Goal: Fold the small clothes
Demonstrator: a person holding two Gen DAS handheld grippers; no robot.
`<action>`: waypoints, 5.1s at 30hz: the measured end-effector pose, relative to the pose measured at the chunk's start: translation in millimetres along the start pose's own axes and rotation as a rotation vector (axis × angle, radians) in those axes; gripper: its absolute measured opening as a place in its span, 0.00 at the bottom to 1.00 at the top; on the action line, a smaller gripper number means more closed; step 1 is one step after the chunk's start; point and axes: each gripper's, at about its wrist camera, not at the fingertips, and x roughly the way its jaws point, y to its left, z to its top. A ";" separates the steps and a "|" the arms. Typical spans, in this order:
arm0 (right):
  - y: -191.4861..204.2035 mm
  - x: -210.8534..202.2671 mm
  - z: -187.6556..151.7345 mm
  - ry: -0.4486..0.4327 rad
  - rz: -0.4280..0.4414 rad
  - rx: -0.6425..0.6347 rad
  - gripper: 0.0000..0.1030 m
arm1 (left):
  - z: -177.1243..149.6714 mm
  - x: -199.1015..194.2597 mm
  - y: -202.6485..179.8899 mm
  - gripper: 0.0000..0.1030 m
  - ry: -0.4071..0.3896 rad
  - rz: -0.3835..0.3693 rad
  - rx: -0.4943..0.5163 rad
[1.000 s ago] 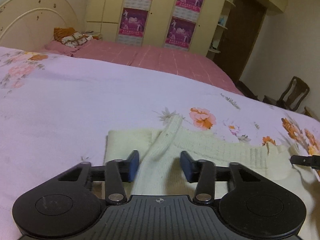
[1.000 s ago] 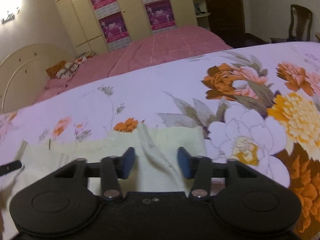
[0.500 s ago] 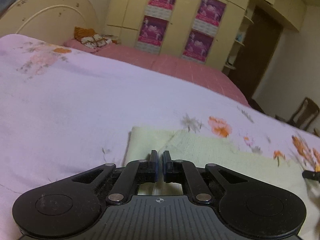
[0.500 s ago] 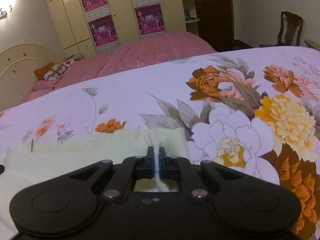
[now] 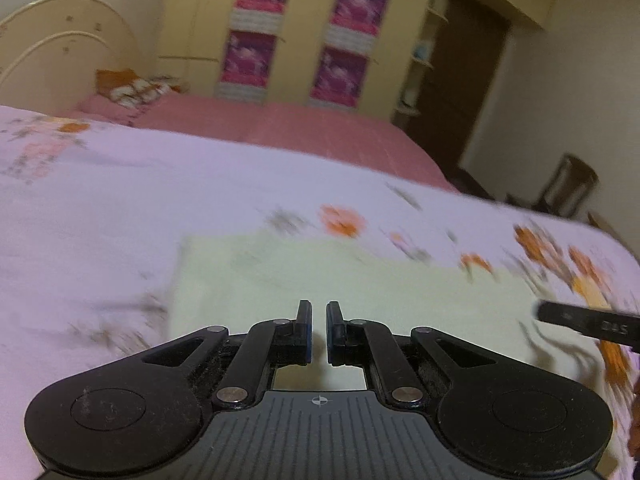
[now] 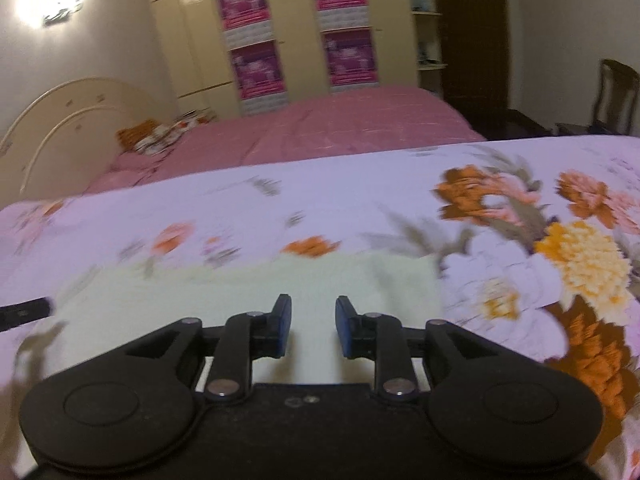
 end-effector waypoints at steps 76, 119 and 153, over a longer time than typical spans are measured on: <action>71.1 -108.3 -100.4 0.070 0.016 -0.025 0.50 | -99.4 -123.8 24.8 0.82 0.169 0.005 -0.173; 90.0 -32.5 -52.8 -0.018 0.005 -0.177 0.54 | -105.3 -14.9 80.7 0.07 -0.151 -0.217 -0.761; -17.1 -93.7 -99.4 0.021 -0.028 0.082 0.54 | -42.8 23.4 -94.0 0.67 0.113 -0.511 -0.100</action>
